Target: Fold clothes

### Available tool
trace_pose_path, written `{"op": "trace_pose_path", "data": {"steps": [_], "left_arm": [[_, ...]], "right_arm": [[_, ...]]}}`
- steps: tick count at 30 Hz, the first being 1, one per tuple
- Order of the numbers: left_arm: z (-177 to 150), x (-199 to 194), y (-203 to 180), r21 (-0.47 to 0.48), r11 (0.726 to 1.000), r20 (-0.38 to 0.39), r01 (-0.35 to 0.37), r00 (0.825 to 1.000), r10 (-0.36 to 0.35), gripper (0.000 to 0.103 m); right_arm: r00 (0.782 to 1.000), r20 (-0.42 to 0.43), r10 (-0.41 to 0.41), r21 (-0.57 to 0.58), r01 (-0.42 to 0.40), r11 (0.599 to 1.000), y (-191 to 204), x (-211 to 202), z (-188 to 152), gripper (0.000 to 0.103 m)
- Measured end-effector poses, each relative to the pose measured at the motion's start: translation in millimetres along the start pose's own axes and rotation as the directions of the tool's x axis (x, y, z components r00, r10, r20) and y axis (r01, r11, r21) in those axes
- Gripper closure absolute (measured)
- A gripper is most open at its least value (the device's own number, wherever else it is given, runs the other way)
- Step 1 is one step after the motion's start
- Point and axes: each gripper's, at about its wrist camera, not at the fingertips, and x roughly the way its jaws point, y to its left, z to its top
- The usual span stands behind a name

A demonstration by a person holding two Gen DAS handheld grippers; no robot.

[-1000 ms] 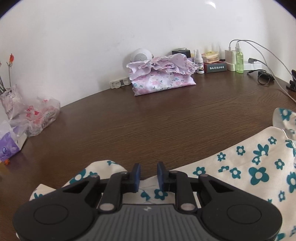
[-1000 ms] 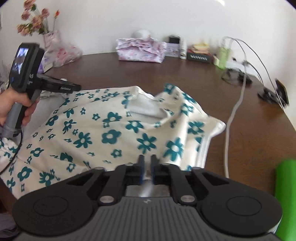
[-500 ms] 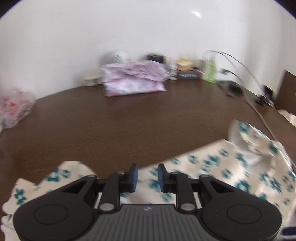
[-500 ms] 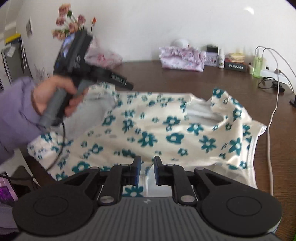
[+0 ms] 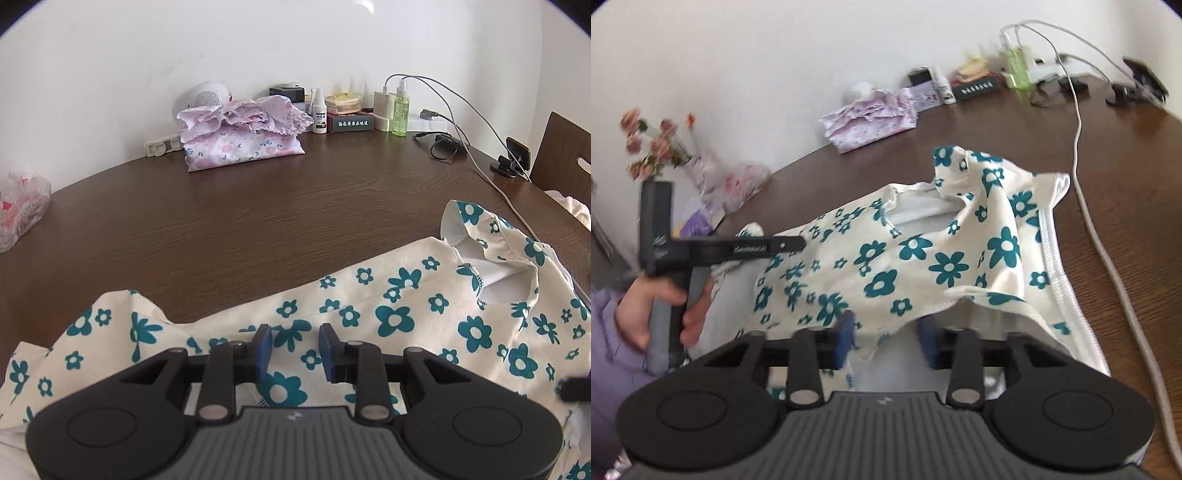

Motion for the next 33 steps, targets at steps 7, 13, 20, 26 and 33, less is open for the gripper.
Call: {"op": "trace_pose_path", "data": {"steps": [7,13,20,26,33], "left_arm": [[2.3,1.7,0.4,0.002,1.000,-0.009,-0.001,1.000,0.001,0.073],[2.1,1.5,-3.1,0.015,1.000,-0.006,-0.013,1.000,0.013,0.073],[1.4,1.6,-1.5,0.009,1.000,-0.002,-0.003,1.000,0.003,0.072],[1.3,1.8,-1.6,0.009,1.000,-0.003,-0.003,1.000,0.003,0.070],[10.9,-8.5,-1.4,0.000,1.000,-0.012,-0.013,1.000,0.013,0.068]], "right_arm": [[0.998,0.027,0.065,0.059,-0.066,0.996,-13.0,-37.3,1.4,0.102],[0.999,0.010,0.053,0.054,-0.054,0.997,-13.4,-36.9,-6.4,0.080],[0.996,-0.043,0.076,-0.025,-0.078,0.997,7.9,-14.9,-23.1,0.101],[0.998,-0.069,0.010,-0.095,-0.017,0.995,17.6,-36.6,-21.2,0.098],[0.999,0.042,0.033,-0.194,-0.024,0.981,30.8,-58.7,-9.4,0.084]]}}
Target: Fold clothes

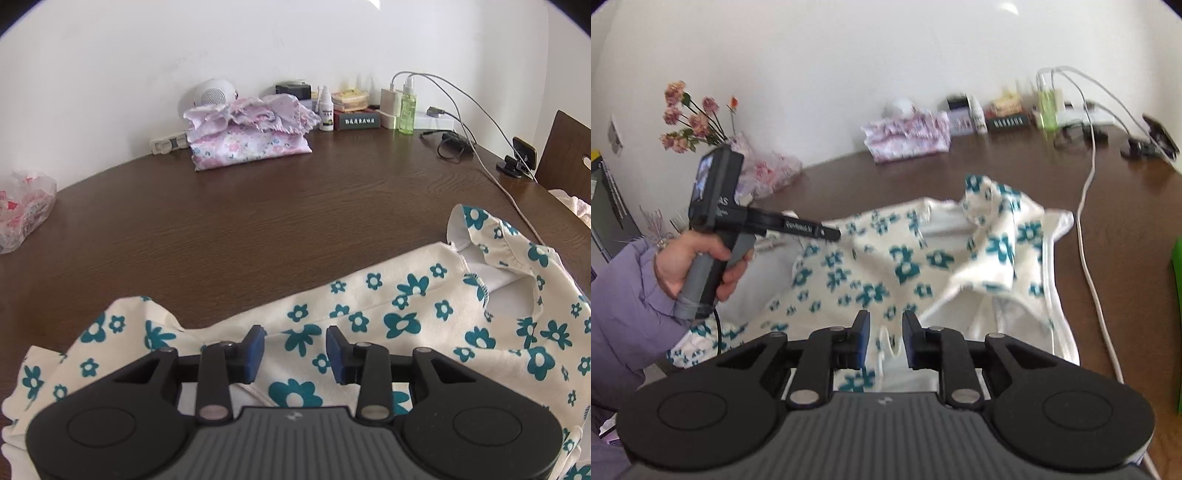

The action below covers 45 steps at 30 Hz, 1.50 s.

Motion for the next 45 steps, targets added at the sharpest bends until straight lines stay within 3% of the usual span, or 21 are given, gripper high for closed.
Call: {"op": "trace_pose_path", "data": {"steps": [4,6,8,10,14,15,18,20,24,27,29,33,39,42,43,45], "left_arm": [[4.9,-14.0,-13.6,0.013,0.995,0.026,0.094,0.995,-0.095,0.067],[2.4,-8.0,-33.3,0.074,0.990,-0.012,0.117,0.993,-0.116,0.063],[-2.2,-0.2,-52.3,0.137,0.985,-0.048,0.107,0.994,-0.101,0.063],[-8.2,1.3,-62.5,0.178,0.981,-0.016,0.082,0.997,-0.080,0.062],[-10.8,5.0,-53.3,0.125,0.987,-0.022,0.106,0.994,-0.104,0.056],[-10.7,6.0,-50.3,0.107,0.988,-0.025,0.113,0.994,-0.111,0.055],[-11.2,5.7,-50.1,0.104,0.988,-0.023,0.114,0.993,-0.113,0.054],[-11.0,4.5,-51.8,0.112,0.988,-0.021,0.106,0.994,-0.104,0.053],[-14.7,2.7,-44.6,0.118,0.990,-0.017,0.080,0.997,-0.079,0.041],[-17.4,1.7,-35.5,0.092,0.992,-0.017,0.088,0.996,-0.087,0.041],[-17.5,1.7,-33.9,0.084,0.992,-0.017,0.092,0.996,-0.091,0.040],[-17.0,0.6,-36.2,0.090,0.993,-0.015,0.080,0.997,-0.079,0.040],[-17.7,0.9,-33.6,0.076,0.993,-0.013,0.089,0.996,-0.088,0.039],[-17.3,1.1,-33.2,0.078,0.993,-0.015,0.090,0.996,-0.089,0.039],[-17.2,1.3,-32.9,0.078,0.993,-0.015,0.091,0.996,-0.090,0.038],[-17.5,1.6,-32.0,0.076,0.993,-0.013,0.094,0.996,-0.093,0.038]], "right_arm": [[0.998,0.018,-0.068,-0.065,0.069,0.995,2.6,25.7,9.0,0.084],[0.993,-0.006,-0.115,-0.082,0.114,0.990,1.4,44.6,9.6,0.084],[0.989,-0.032,-0.144,-0.083,0.141,0.987,-1.0,53.6,5.3,0.084],[0.983,-0.048,-0.177,-0.090,0.172,0.981,-2.6,57.9,0.0,0.086],[0.970,-0.061,-0.237,-0.090,0.231,0.969,-8.4,40.3,-4.4,0.086],[0.974,-0.055,-0.218,-0.063,0.215,0.975,-11.0,32.0,-3.1,0.086],[0.980,0.045,-0.192,-0.027,0.194,0.981,-10.9,4.1,1.2,0.086],[0.963,0.089,-0.255,-0.048,0.259,0.965,-10.8,1.7,4.0,0.085],[0.950,0.004,-0.313,-0.131,0.311,0.941,-17.1,25.1,-4.1,0.086],[0.940,0.002,-0.341,-0.197,0.335,0.921,-14.0,15.1,-14.1,0.086],[0.918,-0.001,-0.397,-0.218,0.388,0.896,-19.4,11.3,-19.1,0.086],[0.894,0.031,-0.447,-0.213,0.443,0.871,-19.5,2.0,-19.0,0.086],[0.931,0.016,-0.364,-0.210,0.359,0.909,-18.4,4.0,-14.2,0.079],[0.909,0.044,-0.415,-0.219,0.414,0.883,-20.9,8.1,-12.0,0.074],[0.909,0.049,-0.413,-0.214,0.414,0.885,-23.2,6.5,-10.7,0.065],[0.920,0.033,-0.390,-0.221,0.388,0.895,-29.5,6.6,-10.2,0.058]]}}
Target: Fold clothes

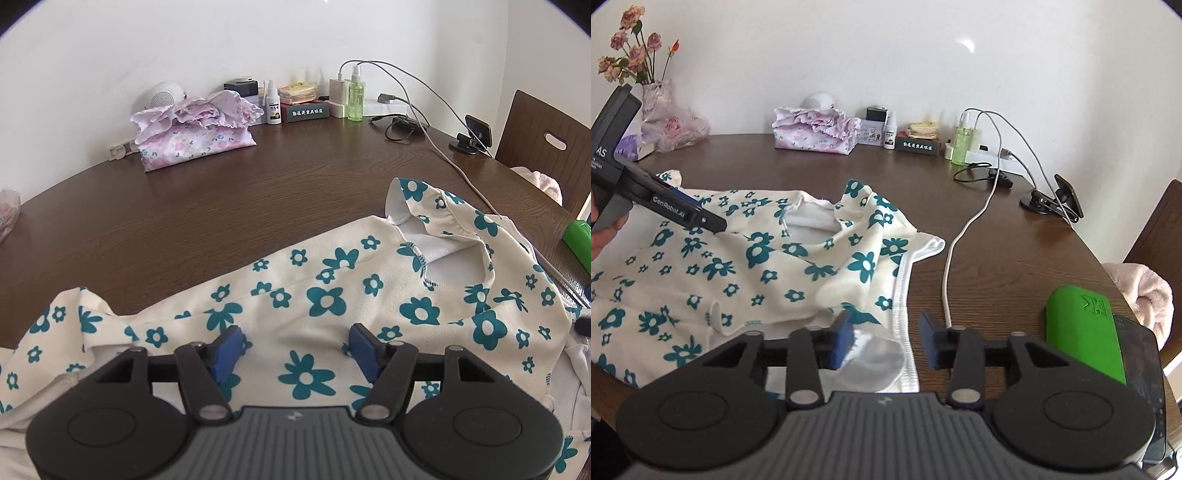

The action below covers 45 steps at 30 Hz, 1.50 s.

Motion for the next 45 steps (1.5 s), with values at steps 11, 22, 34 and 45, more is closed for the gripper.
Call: {"op": "trace_pose_path", "data": {"steps": [11,22,34,45], "left_arm": [[0.5,1.4,1.2,-0.002,1.000,-0.003,0.003,1.000,-0.003,0.037],[1.3,-95.6,31.0,0.004,0.995,0.111,0.103,0.989,-0.103,0.049],[-172.7,-222.8,31.3,0.369,0.916,0.044,0.159,0.981,-0.189,0.037],[-193.4,-182.7,71.7,0.356,0.910,0.049,0.215,0.968,-0.248,0.059]], "right_arm": [[0.998,-0.025,0.054,-0.334,-0.059,0.941,51.6,-36.6,-5.3,0.099],[0.983,0.020,0.181,-0.273,-0.169,0.947,42.5,-52.1,15.1,0.076],[0.885,-0.110,0.452,-0.480,-0.446,0.755,53.3,-65.4,-13.4,0.074],[0.882,-0.137,0.452,-0.454,-0.461,0.762,46.0,-48.5,-24.6,0.081]]}}
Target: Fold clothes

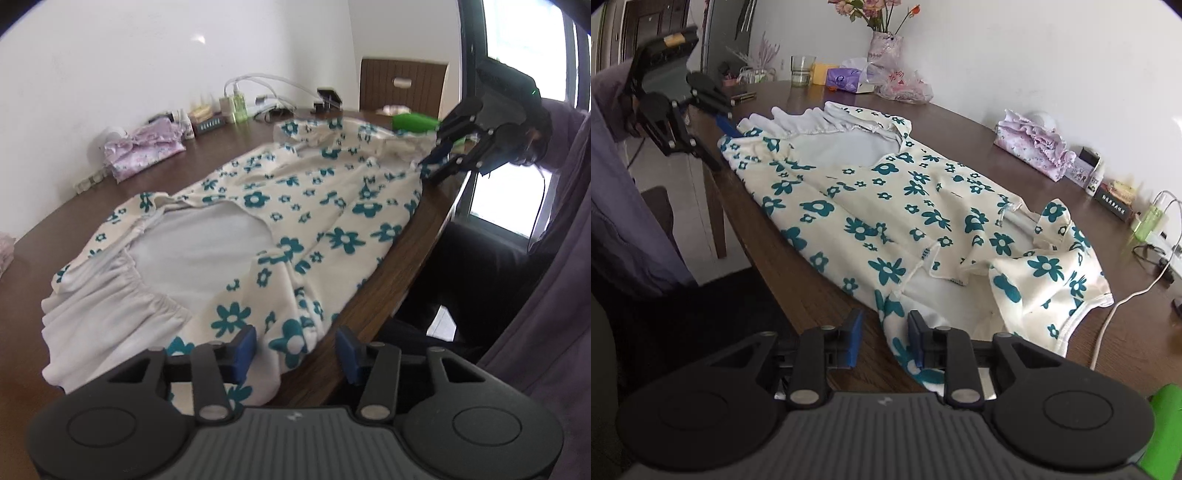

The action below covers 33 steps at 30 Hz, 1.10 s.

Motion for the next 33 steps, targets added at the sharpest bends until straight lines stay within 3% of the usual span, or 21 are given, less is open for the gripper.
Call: {"op": "trace_pose_path", "data": {"steps": [3,5,8,12,15,18,20,22,25,28,29,30,32,33], "left_arm": [[-10.1,-4.7,11.0,-0.041,0.999,0.029,0.013,1.000,-0.012,0.073],[-15.6,-8.1,18.6,-0.091,0.996,0.035,-0.007,0.999,0.010,0.097],[-17.3,-17.3,24.1,-0.144,0.989,0.052,-0.027,0.998,0.034,0.099],[2.1,-27.8,34.0,-0.110,0.993,0.107,-0.032,0.993,0.044,0.100],[28.4,-24.9,61.8,-0.073,0.997,0.124,-0.033,0.991,0.042,0.100],[57.8,-2.8,94.0,-0.035,0.999,0.082,-0.022,0.996,0.025,0.099],[70.7,19.9,112.1,-0.045,0.999,0.018,-0.004,1.000,0.005,0.095],[71.7,38.4,122.4,-0.070,0.997,-0.013,-0.035,0.999,0.034,0.088],[57.1,26.2,127.4,-0.125,0.988,-0.004,-0.093,0.996,0.094,0.080],[41.9,-1.2,124.7,-0.170,0.982,0.051,-0.079,0.995,0.089,0.056],[40.1,-4.5,121.6,-0.173,0.982,0.062,-0.071,0.995,0.083,0.050],[38.3,-7.7,118.5,-0.175,0.983,0.072,-0.063,0.994,0.077,0.049],[38.7,-2.4,111.2,-0.164,0.983,0.062,-0.078,0.994,0.089,0.049],[40.2,4.7,107.3,-0.154,0.983,0.045,-0.095,0.994,0.103,0.049]], "right_arm": [[1.000,-0.004,0.018,0.049,-0.018,0.999,-9.0,3.7,1.3,0.095],[0.999,-0.017,0.036,0.070,-0.034,0.997,-11.0,2.1,1.2,0.097],[0.998,-0.040,0.057,0.071,-0.054,0.996,-8.3,-4.4,0.9,0.098],[0.997,-0.002,0.071,0.069,-0.071,0.995,-10.7,-19.3,14.3,0.098],[1.000,0.021,0.013,0.026,-0.013,1.000,-28.5,-16.3,43.5,0.098],[0.997,-0.001,-0.072,-0.047,0.071,0.996,-50.1,8.2,75.7,0.098],[0.989,-0.060,-0.136,-0.084,0.130,0.988,-64.7,43.0,92.3,0.098],[0.965,-0.099,-0.242,-0.113,0.231,0.966,-73.2,78.1,103.1,0.091],[0.929,-0.092,-0.358,-0.114,0.347,0.931,-72.1,90.8,107.6,0.080],[0.939,0.040,-0.340,-0.052,0.342,0.938,-62.3,47.2,104.1,0.075],[0.957,0.084,-0.277,-0.028,0.281,0.959,-55.9,33.6,100.0,0.075],[0.974,0.110,-0.199,-0.006,0.201,0.980,-48.0,24.8,96.3,0.075],[0.986,0.129,-0.102,0.016,0.101,0.995,-33.1,28.0,91.2,0.074],[0.989,0.119,-0.088,0.019,0.087,0.996,-25.8,36.8,88.9,0.074]]}}
